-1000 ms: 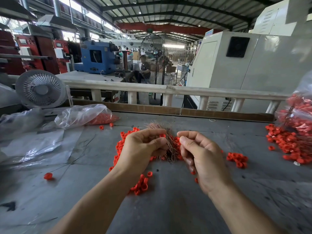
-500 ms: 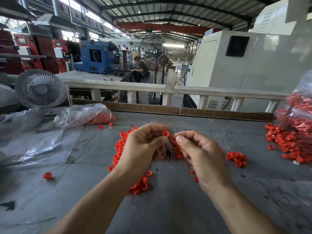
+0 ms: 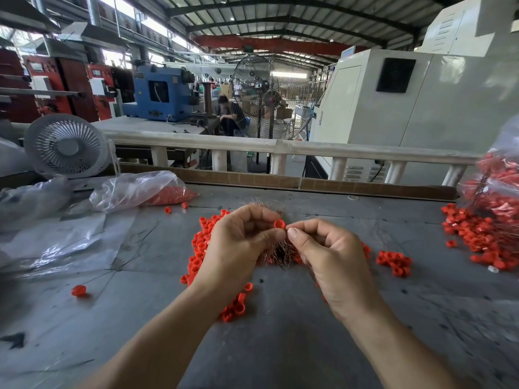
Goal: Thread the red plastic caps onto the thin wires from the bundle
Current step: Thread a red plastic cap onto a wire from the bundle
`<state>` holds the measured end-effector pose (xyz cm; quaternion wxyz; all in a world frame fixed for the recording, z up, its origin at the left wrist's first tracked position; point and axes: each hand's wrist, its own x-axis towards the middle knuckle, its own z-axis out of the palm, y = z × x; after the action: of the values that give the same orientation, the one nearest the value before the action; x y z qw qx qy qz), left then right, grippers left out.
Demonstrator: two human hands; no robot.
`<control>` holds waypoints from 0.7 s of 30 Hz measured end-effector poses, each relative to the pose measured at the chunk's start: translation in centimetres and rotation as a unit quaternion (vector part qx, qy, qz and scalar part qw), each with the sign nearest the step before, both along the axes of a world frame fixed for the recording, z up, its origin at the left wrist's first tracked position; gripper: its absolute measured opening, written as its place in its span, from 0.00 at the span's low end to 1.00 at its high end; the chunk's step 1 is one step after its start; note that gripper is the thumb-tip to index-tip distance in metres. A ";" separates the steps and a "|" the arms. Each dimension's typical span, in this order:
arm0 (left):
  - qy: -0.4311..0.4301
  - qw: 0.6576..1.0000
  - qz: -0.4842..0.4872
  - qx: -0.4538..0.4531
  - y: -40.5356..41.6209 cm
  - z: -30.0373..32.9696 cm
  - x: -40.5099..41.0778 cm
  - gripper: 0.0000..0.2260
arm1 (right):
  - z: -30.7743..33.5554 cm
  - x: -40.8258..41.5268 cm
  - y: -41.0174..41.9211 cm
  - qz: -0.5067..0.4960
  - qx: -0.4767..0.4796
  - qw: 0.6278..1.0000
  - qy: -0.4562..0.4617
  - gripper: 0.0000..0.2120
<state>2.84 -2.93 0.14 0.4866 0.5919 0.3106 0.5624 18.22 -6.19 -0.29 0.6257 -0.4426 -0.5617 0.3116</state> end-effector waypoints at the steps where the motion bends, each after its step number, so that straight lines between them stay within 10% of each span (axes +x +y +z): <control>1: -0.002 1.000 -0.003 0.001 0.0 -0.1 0.0 0.10 | 0.0 0.0 0.0 -0.004 0.000 1.000 -0.002 0.07; 21: 0.010 1.000 0.016 -0.002 0.4 -0.7 0.1 0.10 | -0.8 0.3 0.7 -0.013 0.001 1.000 -0.029 0.03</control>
<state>2.95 -2.55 -0.59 0.4756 0.5914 0.3256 0.5639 18.51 -5.49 -1.10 0.6136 -0.4577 -0.5743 0.2902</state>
